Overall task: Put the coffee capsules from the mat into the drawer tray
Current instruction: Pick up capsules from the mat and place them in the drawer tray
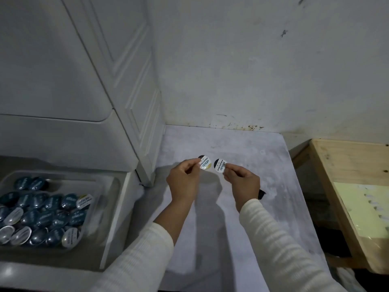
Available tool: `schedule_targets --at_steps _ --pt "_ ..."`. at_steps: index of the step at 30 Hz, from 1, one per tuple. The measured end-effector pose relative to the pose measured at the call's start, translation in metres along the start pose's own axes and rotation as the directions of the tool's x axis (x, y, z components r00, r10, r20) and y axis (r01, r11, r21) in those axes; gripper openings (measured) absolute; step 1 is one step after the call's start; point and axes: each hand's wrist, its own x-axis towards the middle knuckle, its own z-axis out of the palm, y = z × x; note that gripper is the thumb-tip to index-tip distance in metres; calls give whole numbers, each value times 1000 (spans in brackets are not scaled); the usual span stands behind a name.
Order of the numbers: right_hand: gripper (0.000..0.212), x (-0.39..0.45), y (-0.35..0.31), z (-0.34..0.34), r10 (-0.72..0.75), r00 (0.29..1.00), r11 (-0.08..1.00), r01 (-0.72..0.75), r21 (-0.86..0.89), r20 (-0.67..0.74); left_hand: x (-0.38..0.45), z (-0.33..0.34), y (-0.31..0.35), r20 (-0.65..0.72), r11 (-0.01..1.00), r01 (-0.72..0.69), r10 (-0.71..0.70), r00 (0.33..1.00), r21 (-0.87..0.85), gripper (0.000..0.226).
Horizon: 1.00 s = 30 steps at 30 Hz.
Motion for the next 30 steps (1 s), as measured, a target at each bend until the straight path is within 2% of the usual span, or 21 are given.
schedule_targets --at_steps 10,19,25,30 --pt "22 -73 -30 12 -121 992 982 124 143 -26 -35 -61 34 10 973 -61 65 998 -223 20" --pt "20 -178 -30 87 -174 985 950 171 262 -12 -44 -194 26 -17 966 -96 94 995 -240 17" --pt "22 -248 -9 152 -227 973 952 214 217 38 -44 -295 11 -50 964 -90 80 996 -250 16" --pt "22 -275 6 195 -175 978 979 161 121 111 -28 -350 0 -49 978 -8 -2 999 -206 14"
